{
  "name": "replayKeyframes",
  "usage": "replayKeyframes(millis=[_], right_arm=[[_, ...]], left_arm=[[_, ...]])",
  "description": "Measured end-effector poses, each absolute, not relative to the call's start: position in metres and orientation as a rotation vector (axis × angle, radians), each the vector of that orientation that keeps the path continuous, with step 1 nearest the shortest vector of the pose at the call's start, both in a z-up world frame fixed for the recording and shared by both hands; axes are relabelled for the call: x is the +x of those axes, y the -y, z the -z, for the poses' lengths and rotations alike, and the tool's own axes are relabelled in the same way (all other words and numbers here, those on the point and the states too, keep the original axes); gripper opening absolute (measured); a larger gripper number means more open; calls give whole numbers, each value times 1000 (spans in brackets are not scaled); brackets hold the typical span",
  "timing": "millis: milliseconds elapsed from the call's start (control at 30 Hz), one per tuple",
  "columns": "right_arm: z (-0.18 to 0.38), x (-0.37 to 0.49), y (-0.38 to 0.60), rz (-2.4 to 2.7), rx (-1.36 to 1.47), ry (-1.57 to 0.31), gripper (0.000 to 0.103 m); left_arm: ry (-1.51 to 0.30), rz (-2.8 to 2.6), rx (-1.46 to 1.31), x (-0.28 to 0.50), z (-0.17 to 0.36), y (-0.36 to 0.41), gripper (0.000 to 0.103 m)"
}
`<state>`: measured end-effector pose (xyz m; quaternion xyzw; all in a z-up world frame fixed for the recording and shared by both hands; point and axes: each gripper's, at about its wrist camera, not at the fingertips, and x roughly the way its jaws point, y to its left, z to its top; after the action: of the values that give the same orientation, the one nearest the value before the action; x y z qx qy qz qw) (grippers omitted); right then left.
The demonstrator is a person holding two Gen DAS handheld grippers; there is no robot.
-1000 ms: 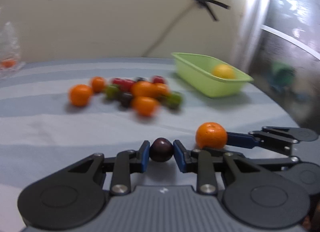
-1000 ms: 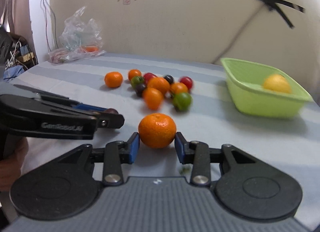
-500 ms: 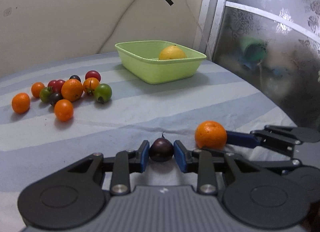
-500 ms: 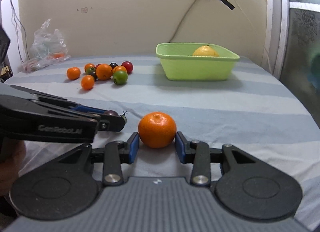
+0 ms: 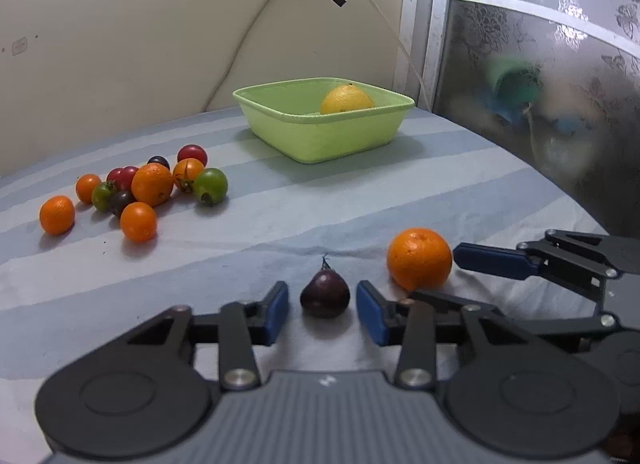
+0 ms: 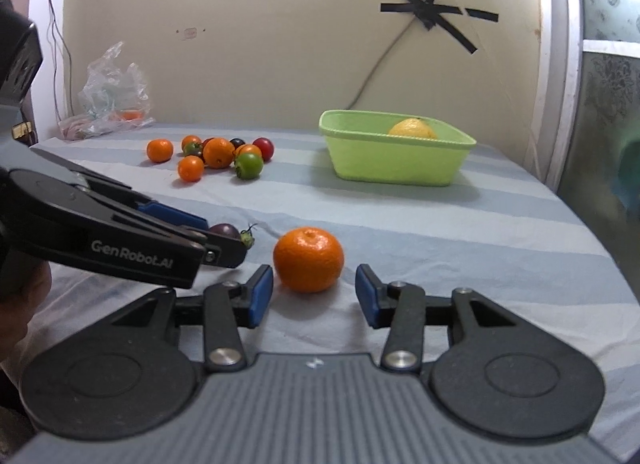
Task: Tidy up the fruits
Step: 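Carry the dark tomato and tangerine over the green basket with both grippers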
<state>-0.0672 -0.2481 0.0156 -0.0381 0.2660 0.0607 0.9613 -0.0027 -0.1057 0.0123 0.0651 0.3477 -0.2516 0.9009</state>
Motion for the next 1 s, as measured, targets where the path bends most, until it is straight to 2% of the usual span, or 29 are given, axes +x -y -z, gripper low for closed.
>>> replayKeyframes(millis=[67, 133, 200, 467, 500, 533, 567, 667, 800, 833, 900, 1000], right_arm=[[-14, -64, 247, -134, -81, -542, 47], [-13, -61, 246, -151, -81, -545, 47], [-12, -59, 245, -152, -85, -543, 41], [-20, -46, 260, -169, 30, -530, 39], [-23, -43, 264, -174, 47, -521, 36], [-27, -39, 267, -175, 60, -505, 27], [-31, -35, 269, -173, 63, -488, 3], [-42, -14, 277, -124, 60, -450, 4], [-41, 2, 289, -154, 103, -496, 12], [-40, 1, 290, -173, 117, -503, 17], [-35, -2, 288, -218, 125, -520, 42], [-32, 0, 276, -240, 81, -517, 54]], left_arm=[[-713, 513, 147, -3, -12, 107, 27], [-716, 518, 134, -3, -14, 106, 27], [-719, 524, 121, -3, -17, 104, 27], [-676, 564, 54, 17, -47, 97, 27], [-669, 568, 50, 24, -51, 99, 27], [-658, 571, 45, 33, -56, 102, 27], [-646, 574, 40, 41, -60, 105, 27], [-629, 568, 17, 71, -67, 115, 27], [-666, 573, -37, 93, -61, 115, 27], [-673, 573, -38, 94, -58, 115, 27], [-699, 567, -50, 97, -48, 111, 27], [-747, 555, -89, 102, -38, 104, 27]])
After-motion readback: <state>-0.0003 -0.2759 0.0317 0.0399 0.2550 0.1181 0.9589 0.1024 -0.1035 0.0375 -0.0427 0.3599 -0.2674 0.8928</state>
